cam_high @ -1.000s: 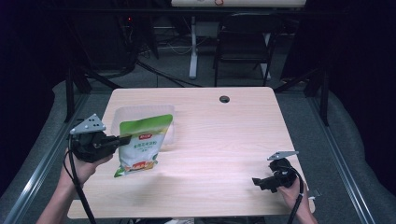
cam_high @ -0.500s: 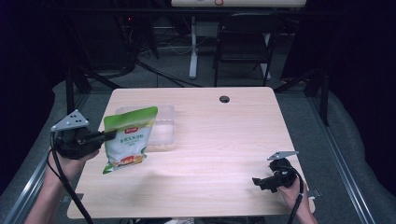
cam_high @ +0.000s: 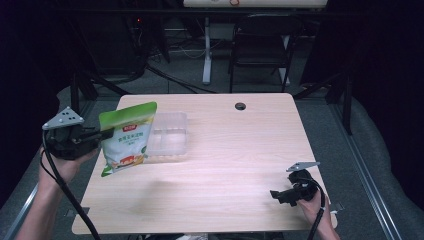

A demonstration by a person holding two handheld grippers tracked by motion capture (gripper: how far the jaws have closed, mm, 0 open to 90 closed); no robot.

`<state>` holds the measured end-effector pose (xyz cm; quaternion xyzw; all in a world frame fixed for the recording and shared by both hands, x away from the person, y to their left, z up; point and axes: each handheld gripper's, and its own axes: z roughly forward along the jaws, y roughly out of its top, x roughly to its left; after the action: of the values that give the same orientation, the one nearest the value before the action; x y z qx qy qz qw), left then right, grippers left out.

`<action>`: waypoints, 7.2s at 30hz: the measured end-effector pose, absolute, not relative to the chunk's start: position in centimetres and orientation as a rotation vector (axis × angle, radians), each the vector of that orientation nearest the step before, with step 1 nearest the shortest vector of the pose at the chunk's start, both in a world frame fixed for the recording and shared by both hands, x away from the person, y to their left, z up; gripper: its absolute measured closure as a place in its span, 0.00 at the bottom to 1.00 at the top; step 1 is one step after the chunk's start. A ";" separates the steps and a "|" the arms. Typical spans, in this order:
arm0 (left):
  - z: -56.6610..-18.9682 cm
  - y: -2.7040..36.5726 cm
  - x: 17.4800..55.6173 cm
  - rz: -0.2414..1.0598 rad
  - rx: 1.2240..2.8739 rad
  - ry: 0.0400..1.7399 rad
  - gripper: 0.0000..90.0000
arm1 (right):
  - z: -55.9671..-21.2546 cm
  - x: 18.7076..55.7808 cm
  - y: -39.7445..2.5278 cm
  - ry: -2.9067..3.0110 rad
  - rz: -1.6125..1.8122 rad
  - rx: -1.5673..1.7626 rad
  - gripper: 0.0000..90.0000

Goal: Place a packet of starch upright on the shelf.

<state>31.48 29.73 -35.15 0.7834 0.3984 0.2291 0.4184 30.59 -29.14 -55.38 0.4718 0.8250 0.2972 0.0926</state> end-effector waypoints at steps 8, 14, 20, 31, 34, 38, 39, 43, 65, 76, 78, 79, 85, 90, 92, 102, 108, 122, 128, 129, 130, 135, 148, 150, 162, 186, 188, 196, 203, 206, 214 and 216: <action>-33.9 30.2 32.5 0.651 1.939 1.024 1.00 | -55.4 30.6 -29.1 2.449 0.879 1.400 0.01; -33.7 30.3 33.9 0.692 1.903 1.046 1.00 | -55.4 30.6 -29.1 2.449 0.884 1.398 0.01; -33.8 30.3 35.5 0.704 1.886 1.075 1.00 | -55.4 30.6 -29.1 2.453 0.881 1.401 0.01; -34.5 29.6 38.1 0.742 1.862 1.122 1.00 | -55.4 30.6 -29.1 2.450 0.886 1.397 0.01; -34.8 29.6 38.8 0.743 1.844 1.141 1.00 | -55.4 30.6 -29.1 2.450 0.885 1.399 0.01; -35.3 29.5 39.5 0.756 1.831 1.162 1.00 | -55.4 30.6 -29.1 2.450 0.885 1.398 0.01; -35.4 29.5 39.6 0.758 1.823 1.167 1.00 | -55.4 30.6 -29.1 2.450 0.886 1.398 0.01; -35.7 29.4 40.2 0.772 1.827 1.186 1.00 | -55.4 30.6 -29.1 2.451 0.887 1.398 0.01; -38.0 29.4 42.1 0.786 1.735 1.265 1.00 | -55.4 30.6 -29.1 2.451 0.886 1.396 0.01; -39.2 29.2 42.8 0.795 1.725 1.290 1.00 | -55.3 30.5 -29.1 2.451 0.897 1.388 0.01; -39.6 29.2 42.9 0.796 1.714 1.296 1.00 | -55.3 30.5 -29.1 2.452 0.895 1.389 0.01; -39.7 29.2 42.9 0.794 1.714 1.299 1.00 | -55.3 30.5 -29.1 2.452 0.892 1.388 0.01; -40.8 29.2 43.1 0.790 1.688 1.313 1.00 | -55.4 30.6 -29.1 2.449 0.888 1.391 0.01; -41.4 29.0 43.4 0.778 1.677 1.316 1.00 | -55.4 30.6 -29.1 2.451 0.890 1.396 0.01; -41.5 28.9 43.4 0.785 1.672 1.311 1.00 | -55.4 30.6 -29.1 2.452 0.888 1.396 0.01; -43.0 28.8 43.9 0.781 1.624 1.313 1.00 | -55.3 30.5 -29.2 2.453 0.890 1.392 0.01; -43.2 28.9 44.1 0.777 1.624 1.322 1.00 | -55.4 30.6 -29.2 2.453 0.887 1.397 0.01; -44.2 29.6 44.2 0.710 1.658 1.359 1.00 | -55.4 30.6 -29.2 2.458 0.891 1.391 0.01; -44.2 29.5 44.1 0.704 1.679 1.353 1.00 | -55.4 30.6 -29.1 2.455 0.891 1.392 0.01; -44.2 29.6 44.1 0.698 1.688 1.353 1.00 | -55.4 30.6 -29.1 2.456 0.890 1.392 0.01; -44.2 29.6 44.1 0.696 1.686 1.352 1.00 | -55.4 30.6 -29.1 2.455 0.890 1.393 0.01; -44.3 29.9 44.0 0.696 1.692 1.358 1.00 | -55.4 30.5 -29.2 2.456 0.890 1.390 0.01; -44.9 30.1 42.8 0.670 1.769 1.337 1.00 | -55.3 30.3 -29.2 2.448 0.884 1.403 0.01; -45.1 30.2 42.8 0.671 1.770 1.340 1.00 | -55.3 30.3 -29.3 2.447 0.884 1.404 0.01; -46.7 31.5 41.0 0.673 1.760 1.355 1.00 | -55.3 30.4 -29.2 2.449 0.880 1.404 0.01; -43.4 32.2 36.1 0.688 1.852 1.368 0.16 | -55.3 30.3 -29.2 2.440 0.883 1.403 0.01; -43.3 32.1 35.3 0.691 1.869 1.361 0.15 | -55.2 30.3 -29.3 2.443 0.886 1.409 0.01; -43.8 30.7 32.0 0.670 1.936 1.324 0.12 | -55.3 30.3 -29.2 2.439 0.883 1.404 0.01; -46.0 28.9 29.8 0.588 1.995 1.324 0.09 | -55.2 30.2 -29.1 2.444 0.884 1.400 0.01; -46.9 28.5 29.1 0.554 2.004 1.333 0.07 | -55.2 30.2 -29.1 2.446 0.883 1.400 0.01; -49.7 27.3 27.9 0.504 2.044 1.355 0.05 | -55.3 30.3 -29.2 2.442 0.891 1.395 0.01; -50.3 27.2 27.9 0.486 2.046 1.361 0.04 | -55.3 30.4 -29.1 2.443 0.889 1.392 0.02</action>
<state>27.91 27.22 -50.26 0.7758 0.5161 0.1843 0.3128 30.40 -29.11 -55.28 0.4697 0.8246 0.3002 0.0960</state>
